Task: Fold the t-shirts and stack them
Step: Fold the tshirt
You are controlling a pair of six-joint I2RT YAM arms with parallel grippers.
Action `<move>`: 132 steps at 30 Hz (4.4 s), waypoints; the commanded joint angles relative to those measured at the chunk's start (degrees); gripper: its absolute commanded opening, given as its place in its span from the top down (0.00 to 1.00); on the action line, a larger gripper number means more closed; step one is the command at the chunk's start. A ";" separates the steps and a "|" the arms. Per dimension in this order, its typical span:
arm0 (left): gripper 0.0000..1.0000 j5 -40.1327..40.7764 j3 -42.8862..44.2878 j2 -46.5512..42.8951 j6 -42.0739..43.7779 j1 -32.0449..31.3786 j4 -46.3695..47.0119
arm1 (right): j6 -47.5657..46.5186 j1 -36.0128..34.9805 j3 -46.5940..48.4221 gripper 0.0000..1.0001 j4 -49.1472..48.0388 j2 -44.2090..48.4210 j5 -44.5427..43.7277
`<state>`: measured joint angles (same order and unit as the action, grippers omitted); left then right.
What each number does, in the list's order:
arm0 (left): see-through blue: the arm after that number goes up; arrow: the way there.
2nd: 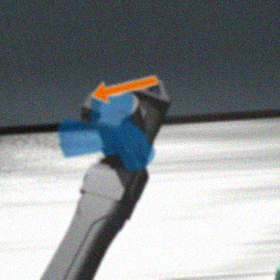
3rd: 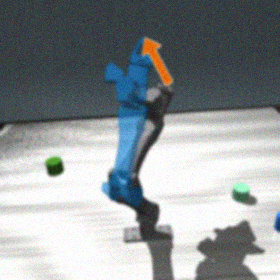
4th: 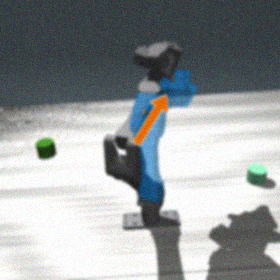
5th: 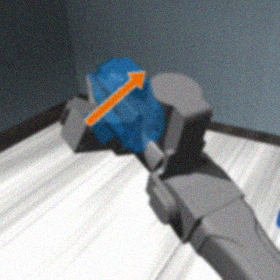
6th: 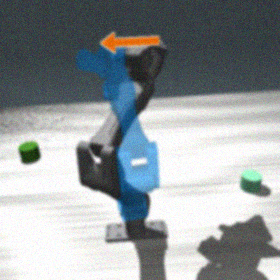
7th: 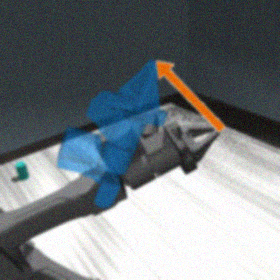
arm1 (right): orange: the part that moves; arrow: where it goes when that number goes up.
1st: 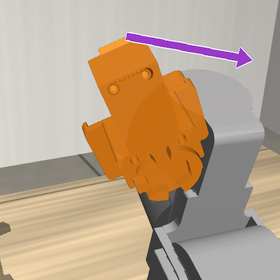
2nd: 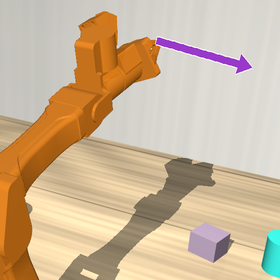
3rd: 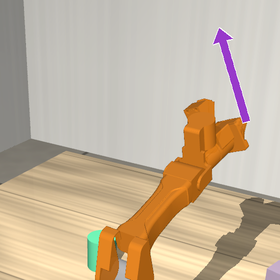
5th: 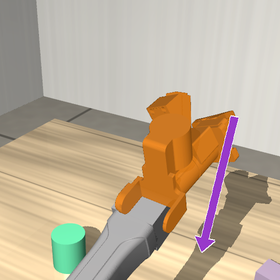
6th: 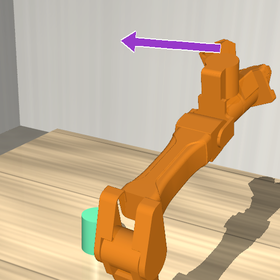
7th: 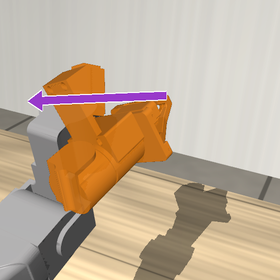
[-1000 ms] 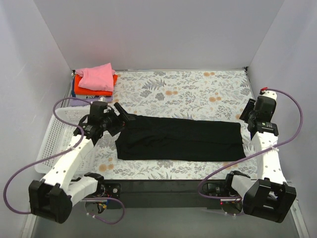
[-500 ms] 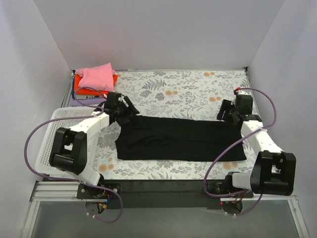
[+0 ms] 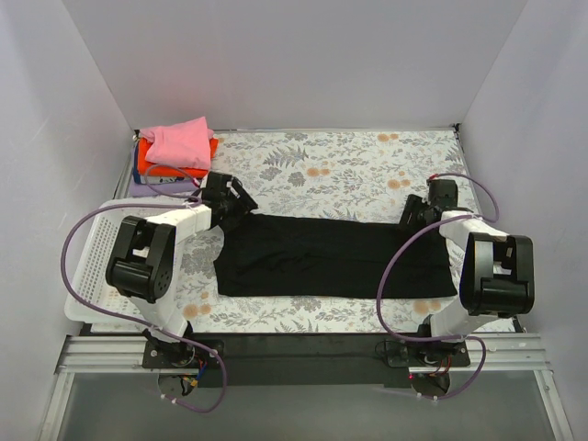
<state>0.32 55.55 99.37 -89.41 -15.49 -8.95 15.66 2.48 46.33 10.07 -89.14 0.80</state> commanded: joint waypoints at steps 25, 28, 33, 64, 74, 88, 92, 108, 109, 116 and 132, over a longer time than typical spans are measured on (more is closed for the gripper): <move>0.19 -9.37 15.72 2.15 9.69 -0.07 3.43 | -0.82 -14.85 12.91 0.39 8.39 4.86 -9.85; 0.17 -9.29 18.53 -2.15 11.70 0.10 -3.14 | 0.85 -24.69 14.92 0.44 8.66 3.46 -10.38; 0.14 -8.40 21.96 -8.39 16.27 0.81 -12.82 | 3.58 -39.29 19.85 0.51 8.83 -2.43 -9.85; 0.15 -10.51 13.62 -15.26 19.09 7.75 -9.16 | 8.60 -57.06 32.07 0.60 12.52 -21.33 -10.90; 0.15 -11.74 13.44 -15.09 18.74 8.19 -8.98 | 8.51 -57.15 32.16 0.60 12.61 -22.30 -10.82; 0.15 -12.62 13.27 -15.17 18.48 8.54 -8.72 | 8.07 -57.24 32.95 0.85 13.49 -23.62 -11.87; 0.15 -12.71 13.27 -15.17 18.48 8.63 -8.72 | 7.81 -57.24 33.39 0.94 13.93 -23.09 -11.96; 0.15 -13.59 13.44 -13.86 18.74 8.81 -9.07 | 7.28 -57.32 33.66 0.99 17.88 -16.16 -11.79; 0.15 -13.68 13.53 -13.68 18.74 8.81 -9.15 | 7.28 -57.32 33.57 0.99 18.06 -15.98 -11.61; 0.15 -13.77 14.06 -12.89 19.27 8.81 -9.77 | 7.54 -57.32 31.29 0.99 19.38 -13.60 -10.20; 0.15 -14.20 14.94 -11.48 19.97 8.81 -11.00 | 7.89 -57.32 26.98 0.99 21.40 -12.89 -10.82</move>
<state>-12.97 69.67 87.83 -70.48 -7.16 -19.35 23.20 -54.50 73.52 30.26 -103.22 -10.11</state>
